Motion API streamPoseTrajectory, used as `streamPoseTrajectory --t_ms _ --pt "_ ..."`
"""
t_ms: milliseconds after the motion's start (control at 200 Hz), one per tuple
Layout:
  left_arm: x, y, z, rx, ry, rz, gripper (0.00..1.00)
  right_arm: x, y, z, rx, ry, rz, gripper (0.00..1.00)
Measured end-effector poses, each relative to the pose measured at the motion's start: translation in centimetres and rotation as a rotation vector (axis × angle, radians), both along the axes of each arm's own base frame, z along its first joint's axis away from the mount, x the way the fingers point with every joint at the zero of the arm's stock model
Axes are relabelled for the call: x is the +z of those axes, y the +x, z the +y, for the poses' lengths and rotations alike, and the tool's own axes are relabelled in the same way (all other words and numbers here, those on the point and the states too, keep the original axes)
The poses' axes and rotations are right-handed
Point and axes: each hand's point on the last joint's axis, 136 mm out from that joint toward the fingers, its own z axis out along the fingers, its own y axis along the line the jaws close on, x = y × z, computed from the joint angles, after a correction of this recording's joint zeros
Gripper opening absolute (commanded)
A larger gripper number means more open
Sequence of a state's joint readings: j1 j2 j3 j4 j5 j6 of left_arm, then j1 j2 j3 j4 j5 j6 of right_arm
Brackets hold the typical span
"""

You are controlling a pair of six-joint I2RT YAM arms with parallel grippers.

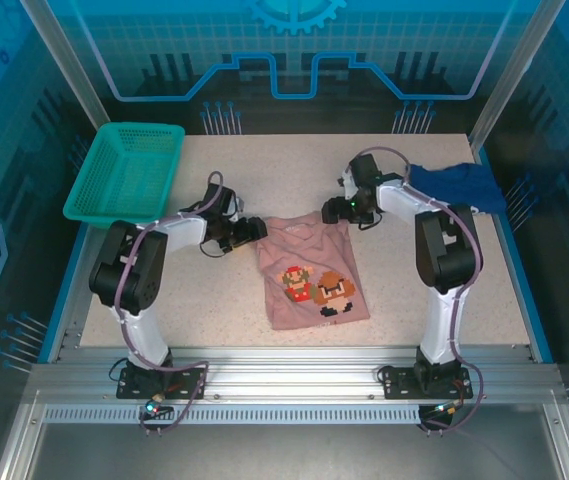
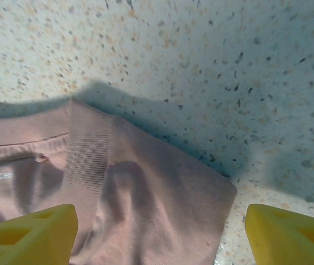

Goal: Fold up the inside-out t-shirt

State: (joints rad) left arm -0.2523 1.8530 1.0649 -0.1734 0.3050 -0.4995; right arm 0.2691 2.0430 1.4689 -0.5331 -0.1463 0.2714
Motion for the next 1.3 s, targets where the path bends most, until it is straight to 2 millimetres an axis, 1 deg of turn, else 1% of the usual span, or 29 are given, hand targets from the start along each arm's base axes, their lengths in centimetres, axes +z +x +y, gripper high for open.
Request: streamPoseTrajectory --t_ms 70,120,215,280,360,580,715,795,875,925,985,1110,1216,1301 --pt "0.2 0.7 -0.9 -0.016 -0.015 -0.012 0.74 -0.9 -0.2 0.2 0.008 0.005 0.022 0.78" --pt "-0.2 1.0 -1.8 -0.032 -0.012 -0.016 0.72 -1.4 -0.2 0.3 0.014 0.007 0.034 0.77" --pt "-0.3 1.2 -2.1 -0.025 -0.021 -0.015 0.65 -1.3 -0.1 0.6 0.019 0.031 0.038 0.74" --pt "-0.5 1.4 -2.2 -0.017 -0.024 -0.01 0.58 -1.4 -0.1 0.7 0.023 0.035 0.039 0.71" --pt "-0.7 1.6 -2.3 -0.014 -0.026 -0.01 0.5 -1.5 -0.1 0.8 0.018 0.043 0.043 0.64" --pt "-1.2 2.2 -2.7 -0.008 -0.045 -0.012 0.32 -1.9 0.2 1.3 0.016 0.075 0.047 0.38" --pt "-1.4 2.5 -3.0 -0.017 -0.066 -0.017 0.23 -2.0 0.4 1.6 0.009 0.091 0.049 0.3" --pt "-1.5 2.8 -3.4 -0.029 -0.084 -0.029 0.17 -1.9 0.5 2.0 0.01 0.114 0.047 0.23" --pt "-1.5 3.0 -3.7 -0.037 -0.106 -0.036 0.08 -2.0 0.6 2.6 0.015 0.141 0.046 0.16" --pt "-1.5 3.2 -4.0 -0.043 -0.124 -0.041 0.03 -1.9 0.8 2.8 0.017 0.153 0.041 0.15" --pt "-1.4 3.7 -4.8 -0.065 -0.147 -0.065 0.0 -1.7 0.9 2.8 0.013 0.161 0.036 0.11" --pt "-1.1 4.2 -5.5 -0.088 -0.184 -0.084 0.0 -1.6 1.3 2.6 0.0 0.174 0.026 0.04" --pt "-0.7 4.4 -5.4 -0.096 -0.205 -0.097 0.0 -1.1 1.3 1.8 -0.018 0.186 0.011 0.0" --pt "-0.4 4.7 -5.1 -0.095 -0.219 -0.104 0.0 0.0 1.4 0.9 -0.033 0.196 -0.015 0.0"
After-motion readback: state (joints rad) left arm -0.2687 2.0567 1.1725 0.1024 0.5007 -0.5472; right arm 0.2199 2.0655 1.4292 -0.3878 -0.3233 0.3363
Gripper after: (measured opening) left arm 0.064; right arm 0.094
